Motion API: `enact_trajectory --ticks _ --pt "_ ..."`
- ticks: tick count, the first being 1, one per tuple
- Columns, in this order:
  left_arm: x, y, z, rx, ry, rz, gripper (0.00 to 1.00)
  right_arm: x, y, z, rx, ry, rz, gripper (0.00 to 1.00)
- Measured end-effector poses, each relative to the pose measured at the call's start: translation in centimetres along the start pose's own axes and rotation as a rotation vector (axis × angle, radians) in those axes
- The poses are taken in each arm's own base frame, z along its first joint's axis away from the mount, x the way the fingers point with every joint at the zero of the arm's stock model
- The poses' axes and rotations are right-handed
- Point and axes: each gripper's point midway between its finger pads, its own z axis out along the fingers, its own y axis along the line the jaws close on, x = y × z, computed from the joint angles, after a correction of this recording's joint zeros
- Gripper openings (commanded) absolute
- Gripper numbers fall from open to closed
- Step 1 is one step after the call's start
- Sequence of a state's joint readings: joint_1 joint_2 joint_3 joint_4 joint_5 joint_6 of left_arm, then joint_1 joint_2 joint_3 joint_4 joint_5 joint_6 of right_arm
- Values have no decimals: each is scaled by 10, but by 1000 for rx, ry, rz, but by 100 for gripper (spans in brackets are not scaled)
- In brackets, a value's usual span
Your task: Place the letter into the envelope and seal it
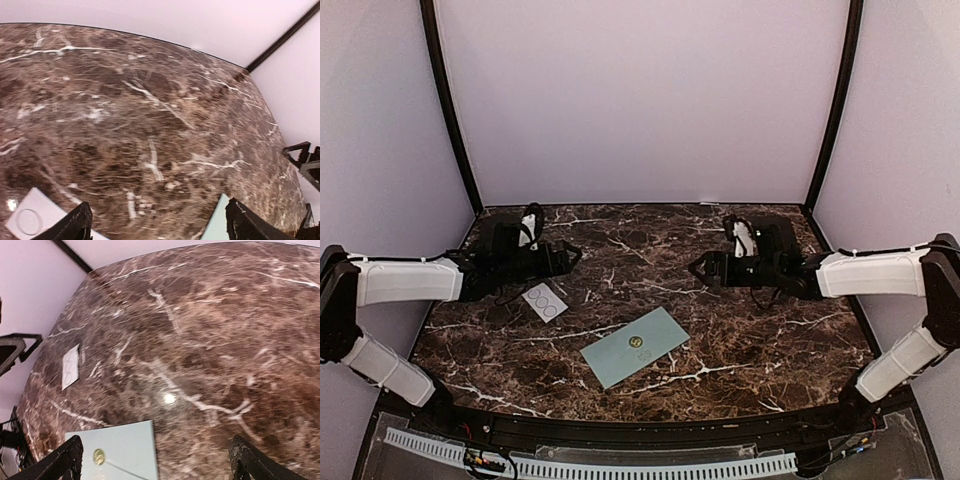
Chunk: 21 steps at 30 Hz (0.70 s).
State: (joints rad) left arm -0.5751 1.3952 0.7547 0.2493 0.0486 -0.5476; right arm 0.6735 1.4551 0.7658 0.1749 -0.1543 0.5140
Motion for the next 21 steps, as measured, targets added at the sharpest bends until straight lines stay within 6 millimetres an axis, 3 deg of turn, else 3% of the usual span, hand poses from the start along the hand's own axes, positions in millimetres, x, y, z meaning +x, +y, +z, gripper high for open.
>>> enact_trajectory --ticks 5,7,10,15,18,21 --pt "-13 101 -14 -147 -77 -74 92 -22 -98 -22 185 -72 85 99" --pt "-14 151 -36 -228 -133 -128 96 -22 -137 -41 255 -98 133 99" --pt "-19 198 -75 -349 -249 -175 99 -27 -180 -77 339 -167 187 99" --pt "-42 217 -127 -500 -467 -93 99 -49 -211 -129 410 -337 164 99" --pt "-48 220 -140 -556 -531 -22 99 -51 -221 -147 467 -414 117 99" --pt "-43 225 -144 -599 -542 56 99 -47 -226 -159 525 -478 68 99"
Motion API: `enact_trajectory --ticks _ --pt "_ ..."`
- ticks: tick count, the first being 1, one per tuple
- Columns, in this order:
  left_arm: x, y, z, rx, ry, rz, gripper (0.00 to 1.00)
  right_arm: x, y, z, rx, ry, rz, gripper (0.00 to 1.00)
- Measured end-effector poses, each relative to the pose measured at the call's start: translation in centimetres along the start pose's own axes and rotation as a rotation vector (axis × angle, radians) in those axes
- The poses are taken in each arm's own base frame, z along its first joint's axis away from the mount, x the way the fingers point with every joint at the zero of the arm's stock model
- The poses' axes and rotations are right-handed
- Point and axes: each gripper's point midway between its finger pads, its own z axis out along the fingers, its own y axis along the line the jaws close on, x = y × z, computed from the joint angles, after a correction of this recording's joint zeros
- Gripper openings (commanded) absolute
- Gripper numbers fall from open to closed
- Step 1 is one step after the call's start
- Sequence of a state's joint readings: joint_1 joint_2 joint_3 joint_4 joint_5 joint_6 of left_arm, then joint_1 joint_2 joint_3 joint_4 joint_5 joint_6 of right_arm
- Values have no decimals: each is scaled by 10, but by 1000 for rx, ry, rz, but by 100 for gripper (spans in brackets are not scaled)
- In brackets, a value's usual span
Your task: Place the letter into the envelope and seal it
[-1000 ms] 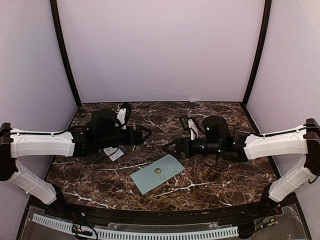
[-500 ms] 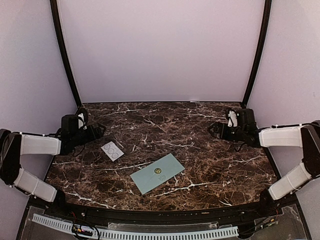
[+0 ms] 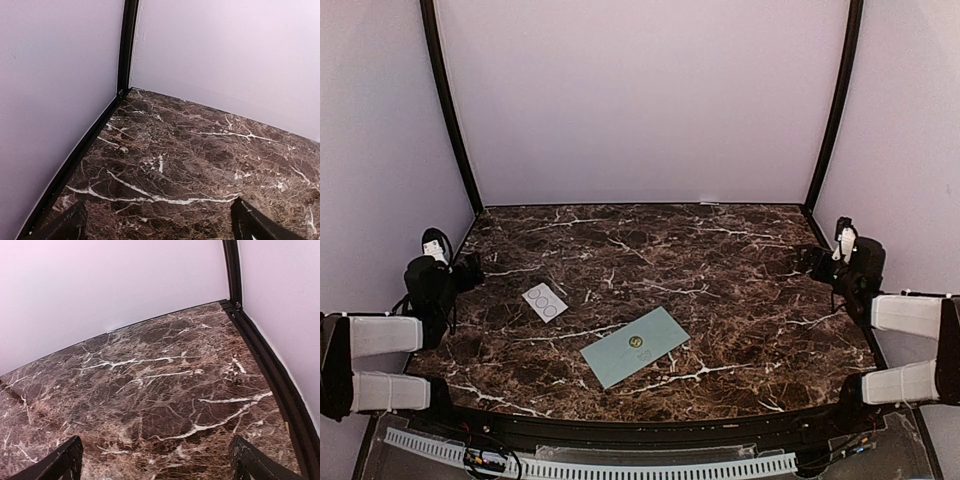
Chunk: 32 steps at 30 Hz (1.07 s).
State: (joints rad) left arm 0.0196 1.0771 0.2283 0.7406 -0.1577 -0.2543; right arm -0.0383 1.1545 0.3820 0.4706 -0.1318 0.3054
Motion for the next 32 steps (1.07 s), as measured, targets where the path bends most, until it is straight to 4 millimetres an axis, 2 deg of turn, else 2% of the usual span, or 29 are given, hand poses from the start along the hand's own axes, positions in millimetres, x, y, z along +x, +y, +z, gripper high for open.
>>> enact_trajectory --ticks 7,12,17,20,24,27,32 --pt "5 -1 10 12 -25 129 99 -3 -30 -17 143 -190 -98 99" --pt "11 -11 17 72 -64 163 99 1 -42 -16 199 -243 -138 99" --pt "24 -18 18 124 -72 192 99 -5 -42 -10 197 -300 -177 99" --pt "26 -23 20 138 -93 212 99 1 -39 -3 182 -295 -207 99" --pt "39 -35 22 175 -74 255 99 14 -26 6 143 -263 -258 99" --pt "32 -40 26 176 -94 266 99 10 -18 6 125 -280 -275 99" --pt "20 -41 32 164 -124 264 99 5 -17 6 125 -298 -288 99"
